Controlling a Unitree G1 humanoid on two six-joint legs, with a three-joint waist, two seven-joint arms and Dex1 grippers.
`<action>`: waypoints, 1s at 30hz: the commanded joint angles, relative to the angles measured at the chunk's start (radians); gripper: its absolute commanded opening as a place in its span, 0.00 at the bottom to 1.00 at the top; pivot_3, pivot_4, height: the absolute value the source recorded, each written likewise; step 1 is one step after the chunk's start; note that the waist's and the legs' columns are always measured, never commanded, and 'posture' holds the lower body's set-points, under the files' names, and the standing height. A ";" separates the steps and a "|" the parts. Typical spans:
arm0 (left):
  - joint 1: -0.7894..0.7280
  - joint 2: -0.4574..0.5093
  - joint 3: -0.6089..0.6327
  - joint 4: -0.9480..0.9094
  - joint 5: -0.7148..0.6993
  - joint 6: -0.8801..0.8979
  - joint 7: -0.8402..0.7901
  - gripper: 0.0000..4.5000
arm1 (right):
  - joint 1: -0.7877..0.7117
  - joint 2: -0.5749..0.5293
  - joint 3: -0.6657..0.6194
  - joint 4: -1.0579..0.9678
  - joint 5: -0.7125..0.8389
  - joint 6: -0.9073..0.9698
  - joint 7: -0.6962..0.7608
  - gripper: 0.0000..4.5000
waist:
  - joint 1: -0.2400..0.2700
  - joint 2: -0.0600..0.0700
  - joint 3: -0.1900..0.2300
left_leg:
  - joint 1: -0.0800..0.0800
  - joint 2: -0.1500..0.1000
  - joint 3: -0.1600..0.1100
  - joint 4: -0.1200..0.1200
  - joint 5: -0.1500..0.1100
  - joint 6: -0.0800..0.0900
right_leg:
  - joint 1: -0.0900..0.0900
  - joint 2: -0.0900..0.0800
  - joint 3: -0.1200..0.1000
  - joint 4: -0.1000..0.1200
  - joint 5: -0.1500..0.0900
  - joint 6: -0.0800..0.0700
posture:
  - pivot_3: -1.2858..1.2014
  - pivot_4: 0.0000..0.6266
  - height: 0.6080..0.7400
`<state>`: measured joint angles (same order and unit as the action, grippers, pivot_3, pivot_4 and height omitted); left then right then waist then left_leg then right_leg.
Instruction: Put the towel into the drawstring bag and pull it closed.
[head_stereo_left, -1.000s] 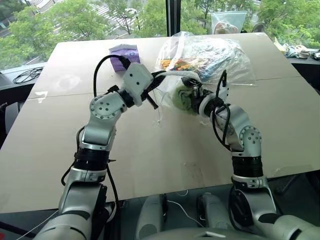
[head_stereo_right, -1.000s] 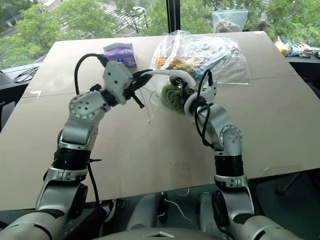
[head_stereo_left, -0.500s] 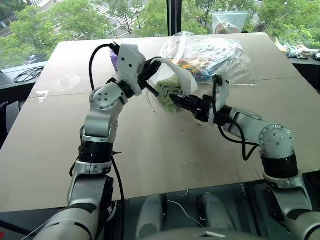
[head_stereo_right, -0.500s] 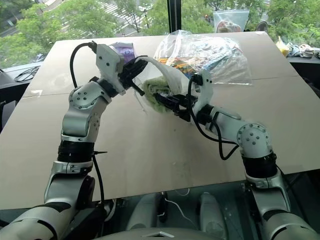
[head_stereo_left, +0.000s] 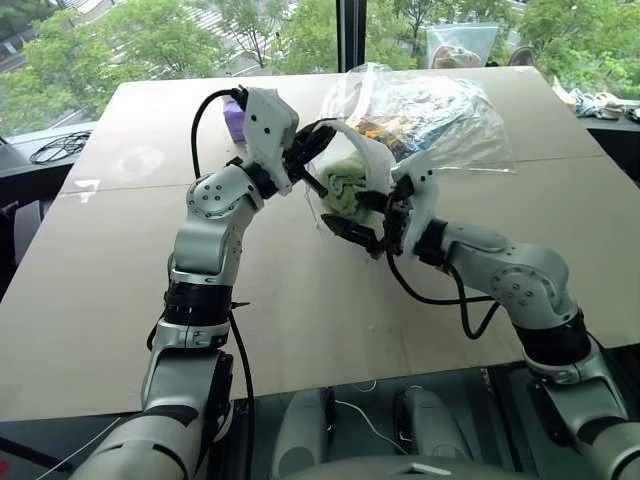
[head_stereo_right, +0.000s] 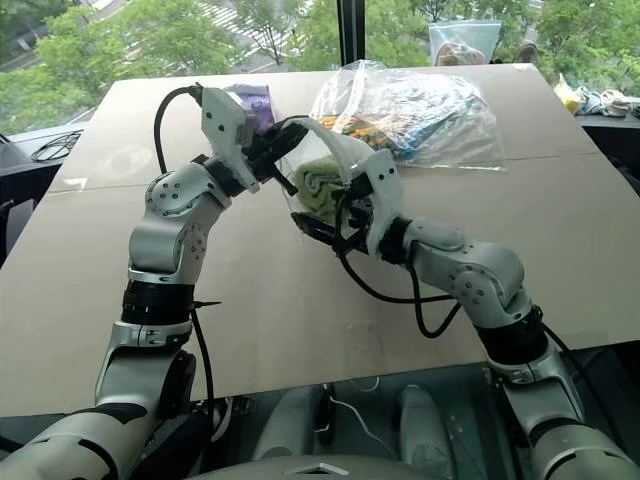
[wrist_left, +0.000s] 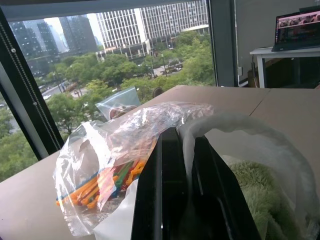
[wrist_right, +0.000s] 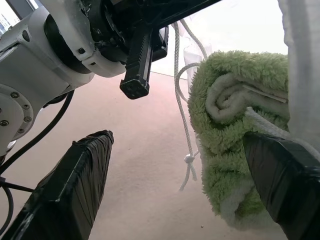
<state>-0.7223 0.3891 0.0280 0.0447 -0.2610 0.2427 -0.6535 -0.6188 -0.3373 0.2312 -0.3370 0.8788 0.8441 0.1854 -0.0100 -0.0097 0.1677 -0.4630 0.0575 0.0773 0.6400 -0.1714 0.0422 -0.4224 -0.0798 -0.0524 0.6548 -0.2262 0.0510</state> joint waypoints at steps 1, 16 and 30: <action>-0.011 0.009 0.006 -0.059 -0.009 0.001 0.002 0.00 | 0.008 -0.010 -0.034 -0.059 -0.016 -0.012 0.062 0.99 | 0.000 0.000 0.000 | 0.000 0.000 0.000 0.000 0.000 0.000 | 0.000 0.000 0.000 0.000 0.000 0.000 | 0.52 0.24 1.00; -0.032 -0.002 0.016 -0.023 -0.019 -0.008 0.014 0.00 | 0.130 -0.225 -0.047 -0.118 -0.209 0.011 0.206 0.99 | -0.001 -0.001 0.001 | -0.001 0.000 -0.001 0.001 0.000 0.000 | 0.000 0.000 -0.001 0.000 0.000 0.000 | 0.52 0.24 1.00; -0.027 0.004 0.021 -0.025 -0.016 -0.012 0.019 0.00 | 0.108 -0.021 0.000 0.132 -0.513 -0.096 0.084 0.80 | 0.001 -0.002 0.001 | -0.002 0.000 -0.001 0.003 0.000 0.000 | 0.000 0.000 -0.001 0.001 0.000 0.000 | 0.52 0.24 1.00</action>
<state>-0.7291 0.3863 0.0310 0.0492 -0.2734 0.2519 -0.6419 -0.4879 -0.3574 0.2565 -0.1786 0.3913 0.7840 0.2648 -0.0087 -0.0116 0.1685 -0.4646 0.0571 0.0766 0.6427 -0.1713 0.0420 -0.4223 -0.0799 -0.0535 0.6555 -0.2261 0.0512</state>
